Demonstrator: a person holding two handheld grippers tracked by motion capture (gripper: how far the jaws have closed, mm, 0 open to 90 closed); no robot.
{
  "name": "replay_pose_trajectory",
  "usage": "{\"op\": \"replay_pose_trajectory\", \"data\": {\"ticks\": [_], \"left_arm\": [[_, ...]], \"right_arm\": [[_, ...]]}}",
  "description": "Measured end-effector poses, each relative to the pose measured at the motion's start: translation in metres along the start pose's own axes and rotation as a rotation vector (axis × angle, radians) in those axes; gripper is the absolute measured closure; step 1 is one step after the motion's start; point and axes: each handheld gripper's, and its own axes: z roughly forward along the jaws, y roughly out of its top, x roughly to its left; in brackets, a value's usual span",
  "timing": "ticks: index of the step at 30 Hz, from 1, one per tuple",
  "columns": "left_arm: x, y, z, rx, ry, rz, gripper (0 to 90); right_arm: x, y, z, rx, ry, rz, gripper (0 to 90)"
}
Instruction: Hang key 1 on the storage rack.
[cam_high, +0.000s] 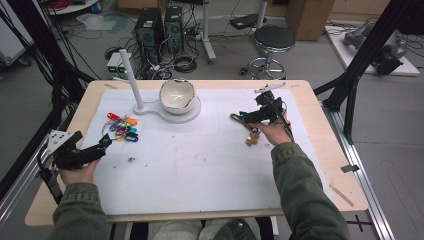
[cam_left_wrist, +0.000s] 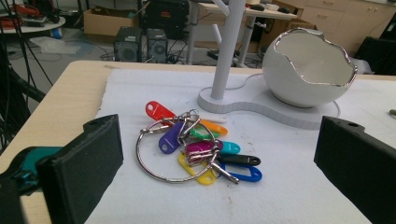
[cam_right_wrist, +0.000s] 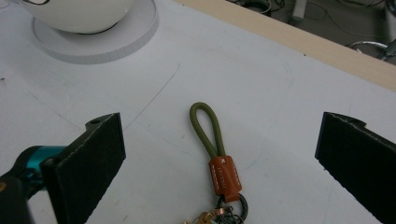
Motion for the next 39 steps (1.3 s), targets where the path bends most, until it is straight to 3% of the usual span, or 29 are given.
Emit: {"op": "replay_pose_trajectory", "data": {"ticks": [14, 25, 32, 36, 39], "left_arm": [[0.0, 0.0, 0.002, 0.01, -0.008, 0.003, 1.7], [-0.001, 0.0, 0.003, 0.016, -0.011, 0.006, 1.7], [-0.001, -0.001, 0.003, 0.021, -0.016, 0.008, 1.7], [-0.001, -0.001, 0.004, 0.023, -0.018, 0.011, 1.7], [-0.001, -0.001, 0.004, 0.026, -0.02, 0.014, 1.7]], "right_arm": [[-0.017, -0.011, 0.036, 0.121, 0.005, 0.037, 0.6], [-0.03, -0.022, 0.056, 0.201, -0.04, 0.037, 0.6], [-0.033, -0.024, 0.06, 0.211, -0.058, 0.022, 6.9], [-0.034, -0.025, 0.061, 0.229, -0.054, 0.021, 22.6], [-0.033, -0.026, 0.062, 0.23, -0.028, 0.018, 27.7]]}}
